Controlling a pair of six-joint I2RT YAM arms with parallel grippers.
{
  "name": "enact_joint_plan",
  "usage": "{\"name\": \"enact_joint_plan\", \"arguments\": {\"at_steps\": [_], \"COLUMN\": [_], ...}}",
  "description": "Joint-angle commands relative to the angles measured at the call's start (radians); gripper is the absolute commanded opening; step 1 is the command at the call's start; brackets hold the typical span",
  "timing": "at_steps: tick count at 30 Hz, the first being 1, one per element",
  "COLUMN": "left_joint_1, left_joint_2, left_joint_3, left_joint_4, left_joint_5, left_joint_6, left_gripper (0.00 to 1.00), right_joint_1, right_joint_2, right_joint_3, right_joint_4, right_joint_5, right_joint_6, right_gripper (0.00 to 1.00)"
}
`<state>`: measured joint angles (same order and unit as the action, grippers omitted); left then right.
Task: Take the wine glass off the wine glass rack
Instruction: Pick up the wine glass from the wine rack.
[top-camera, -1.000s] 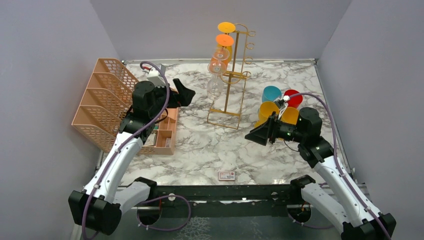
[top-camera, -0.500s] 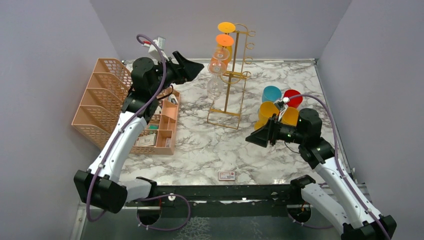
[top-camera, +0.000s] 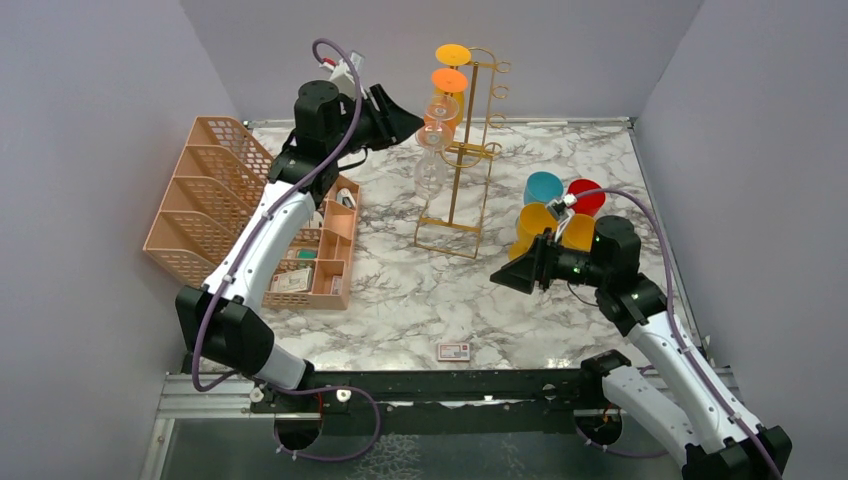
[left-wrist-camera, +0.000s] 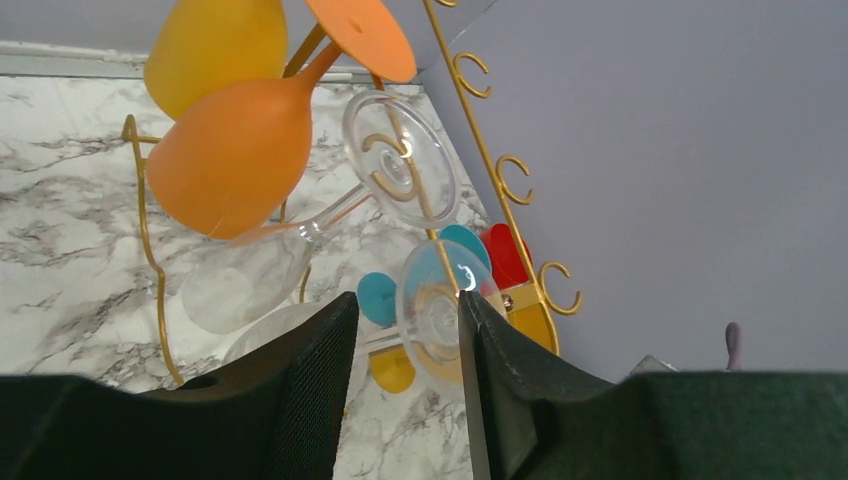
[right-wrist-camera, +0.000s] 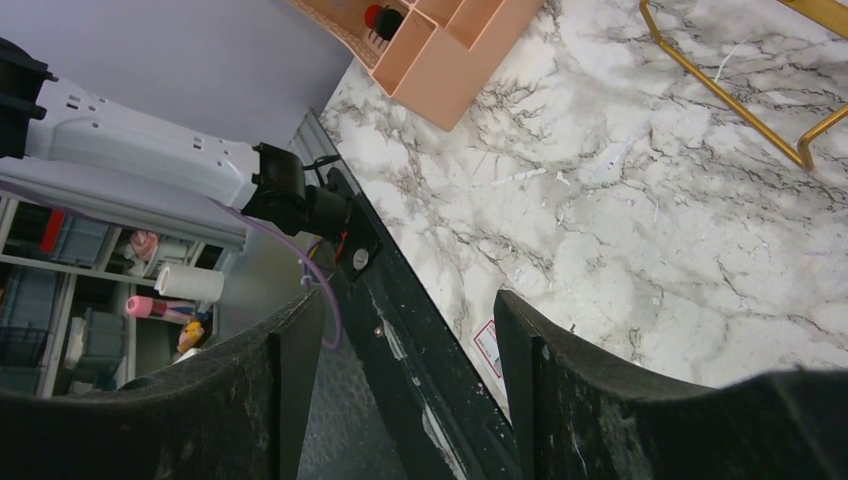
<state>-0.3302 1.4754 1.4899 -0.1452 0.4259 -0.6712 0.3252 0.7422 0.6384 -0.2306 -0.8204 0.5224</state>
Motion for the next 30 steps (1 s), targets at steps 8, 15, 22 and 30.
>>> {"name": "enact_joint_plan", "arguments": {"at_steps": [8, 15, 22, 30], "left_joint_1": [-0.053, -0.056, -0.056, -0.056], "left_joint_2": [0.066, 0.059, 0.052, 0.047], "left_joint_3": [0.137, 0.121, 0.112, 0.124], "left_joint_4": [-0.13, -0.134, -0.149, -0.177], "left_joint_5": [-0.023, -0.034, -0.044, -0.068], "left_joint_6": [0.097, 0.102, 0.126, 0.156], "left_gripper": [0.42, 0.33, 0.29, 0.16], "right_joint_1": [-0.002, -0.002, -0.002, -0.002], "right_joint_2": [0.013, 0.013, 0.014, 0.022], "right_joint_3": [0.01, 0.018, 0.023, 0.031], "right_joint_4": [-0.028, -0.045, -0.05, -0.055], "right_joint_5": [0.032, 0.036, 0.049, 0.057], "right_joint_6": [-0.016, -0.029, -0.034, -0.029], "right_gripper": [0.66, 0.66, 0.66, 0.66]}}
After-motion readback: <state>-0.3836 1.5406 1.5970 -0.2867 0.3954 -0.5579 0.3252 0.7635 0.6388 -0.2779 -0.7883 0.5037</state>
